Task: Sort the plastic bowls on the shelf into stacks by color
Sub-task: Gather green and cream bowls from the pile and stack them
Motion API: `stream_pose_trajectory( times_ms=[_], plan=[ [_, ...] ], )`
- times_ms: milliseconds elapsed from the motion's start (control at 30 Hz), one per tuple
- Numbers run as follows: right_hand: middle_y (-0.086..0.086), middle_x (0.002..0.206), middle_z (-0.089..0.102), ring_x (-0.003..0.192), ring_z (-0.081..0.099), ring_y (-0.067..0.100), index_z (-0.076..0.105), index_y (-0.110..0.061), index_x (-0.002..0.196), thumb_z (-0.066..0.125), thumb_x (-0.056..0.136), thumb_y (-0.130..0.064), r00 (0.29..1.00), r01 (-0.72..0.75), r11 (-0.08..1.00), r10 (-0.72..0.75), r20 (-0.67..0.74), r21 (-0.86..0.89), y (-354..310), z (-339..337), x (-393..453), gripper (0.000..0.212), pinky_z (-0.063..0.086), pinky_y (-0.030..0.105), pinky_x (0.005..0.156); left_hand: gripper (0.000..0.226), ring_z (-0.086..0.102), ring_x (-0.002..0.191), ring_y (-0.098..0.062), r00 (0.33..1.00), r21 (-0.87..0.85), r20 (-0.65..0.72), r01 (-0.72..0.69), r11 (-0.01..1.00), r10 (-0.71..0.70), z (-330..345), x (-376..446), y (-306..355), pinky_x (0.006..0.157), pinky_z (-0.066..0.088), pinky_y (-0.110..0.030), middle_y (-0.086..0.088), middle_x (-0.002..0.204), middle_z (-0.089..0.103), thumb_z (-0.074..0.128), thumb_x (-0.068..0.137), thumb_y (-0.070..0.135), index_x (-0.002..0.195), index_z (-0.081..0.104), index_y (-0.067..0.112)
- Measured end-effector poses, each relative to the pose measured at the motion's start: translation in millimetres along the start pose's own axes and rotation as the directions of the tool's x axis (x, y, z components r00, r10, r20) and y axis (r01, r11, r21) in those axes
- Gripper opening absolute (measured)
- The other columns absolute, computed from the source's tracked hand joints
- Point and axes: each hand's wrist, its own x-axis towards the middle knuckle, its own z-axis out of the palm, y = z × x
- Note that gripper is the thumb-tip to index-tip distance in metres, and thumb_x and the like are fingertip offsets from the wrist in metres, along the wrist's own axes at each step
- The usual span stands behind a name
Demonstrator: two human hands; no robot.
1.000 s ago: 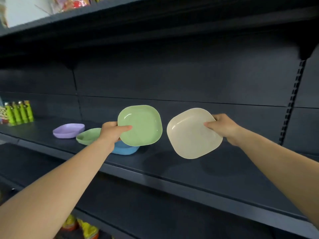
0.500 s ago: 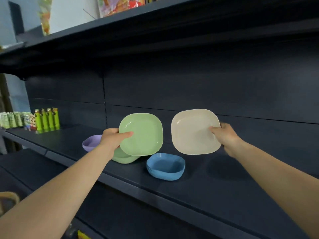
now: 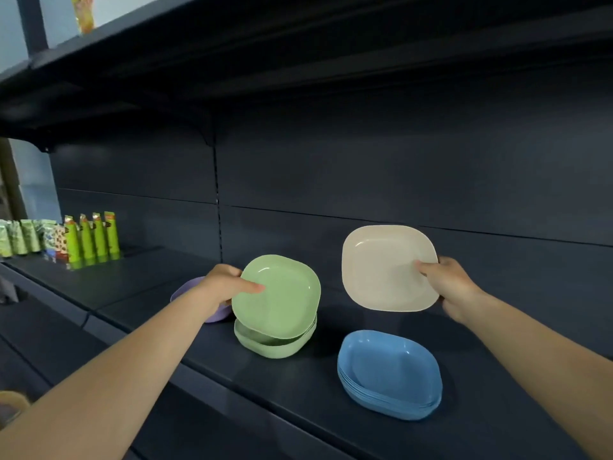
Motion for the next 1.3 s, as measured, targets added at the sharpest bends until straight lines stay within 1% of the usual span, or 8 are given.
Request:
stream_pose_trajectory(
  times_ms=[100,300,467,600,700,833,1100,1300],
  plan=[
    [0.013,0.112,0.06,0.104,0.057,0.033,0.051,-0.004,0.124,0.05,0.096,-0.013,0.999,-0.025,1.0,0.025,-0.034,-0.013,4.1,9.0,5.6,0.029,0.047,0.047,0.094,0.036,0.067,0.091,-0.031,0.997,0.1,0.063,0.037,0.994,-0.044,-4.4,25.1,-13.7,0.085,0.051,-0.036,-0.02,0.098,0.07,0.079,0.072,0.006,0.1,0.063,-0.01],
    [0.014,0.111,0.061,0.107,0.058,0.035,0.053,-0.004,0.121,0.051,0.095,-0.012,0.992,-0.071,0.997,0.069,-0.108,-0.017,8.7,21.0,2.0,0.027,0.047,0.047,0.096,0.036,0.05,0.076,-0.021,0.973,0.32,0.221,-0.006,0.947,-0.068,-2.5,61.3,-32.9,0.069,0.037,-0.028,-0.009,0.082,0.055,0.083,0.065,0.02,0.079,0.051,0.011],
    [0.015,0.113,0.061,0.107,0.057,0.035,0.053,-0.001,0.123,0.051,0.096,-0.013,0.975,-0.087,0.996,0.081,-0.206,-0.023,11.0,22.1,-4.9,0.03,0.046,0.046,0.096,0.033,0.053,0.068,-0.015,0.953,0.473,0.297,-0.204,0.857,0.063,1.1,69.7,-38.5,0.06,0.037,-0.024,0.0,0.074,0.06,0.083,0.064,0.024,0.082,0.062,0.006],
    [0.013,0.109,0.059,0.099,0.055,0.032,0.052,-0.002,0.124,0.049,0.097,-0.012,0.963,-0.106,0.994,0.096,-0.251,-0.023,14.6,29.1,-12.1,0.029,0.046,0.042,0.088,0.049,0.053,0.084,-0.013,0.926,0.495,0.322,-0.342,0.799,0.197,1.0,67.1,-38.6,0.066,0.04,-0.023,0.003,0.095,0.054,0.084,0.064,0.029,0.098,0.052,0.02],
    [0.015,0.112,0.062,0.103,0.058,0.033,0.053,-0.001,0.126,0.049,0.096,-0.012,0.958,-0.108,0.994,0.097,-0.269,-0.028,17.1,33.5,-17.3,0.032,0.046,0.038,0.082,0.052,0.054,0.098,-0.012,0.887,0.303,0.343,-0.415,0.858,0.308,6.5,62.1,-26.7,0.08,0.042,-0.022,0.001,0.112,0.054,0.084,0.066,0.028,0.107,0.052,0.026],
    [0.013,0.112,0.062,0.106,0.057,0.033,0.054,-0.003,0.126,0.048,0.096,-0.012,0.953,-0.111,0.993,0.096,-0.287,-0.035,17.6,31.9,-24.6,0.031,0.045,0.039,0.089,0.049,0.059,0.099,-0.005,0.824,0.024,0.448,-0.399,0.917,0.347,28.7,41.7,1.4,0.088,0.047,-0.024,0.005,0.112,0.06,0.081,0.071,0.029,0.113,0.057,0.028],
    [0.01,0.113,0.063,0.105,0.058,0.031,0.055,-0.009,0.125,0.047,0.097,-0.016,0.953,-0.092,0.994,0.069,-0.296,-0.066,14.7,-8.2,-43.9,0.03,0.047,0.038,0.086,0.055,0.057,0.109,-0.008,0.754,-0.124,0.537,-0.374,0.919,0.379,101.7,-7.5,41.9,0.092,0.04,-0.026,0.008,0.114,0.06,0.076,0.076,0.033,0.124,0.052,0.03],
    [0.007,0.112,0.063,0.104,0.058,0.029,0.055,-0.013,0.123,0.045,0.097,-0.016,0.968,-0.04,0.997,0.025,-0.248,-0.058,16.1,-69.8,-63.8,0.027,0.046,0.036,0.082,0.047,0.06,0.104,-0.011,0.768,-0.241,0.491,-0.333,0.911,0.411,169.2,-60.5,63.6,0.088,0.043,-0.025,0.003,0.108,0.064,0.076,0.077,0.023,0.118,0.052,0.025]
  ],
)
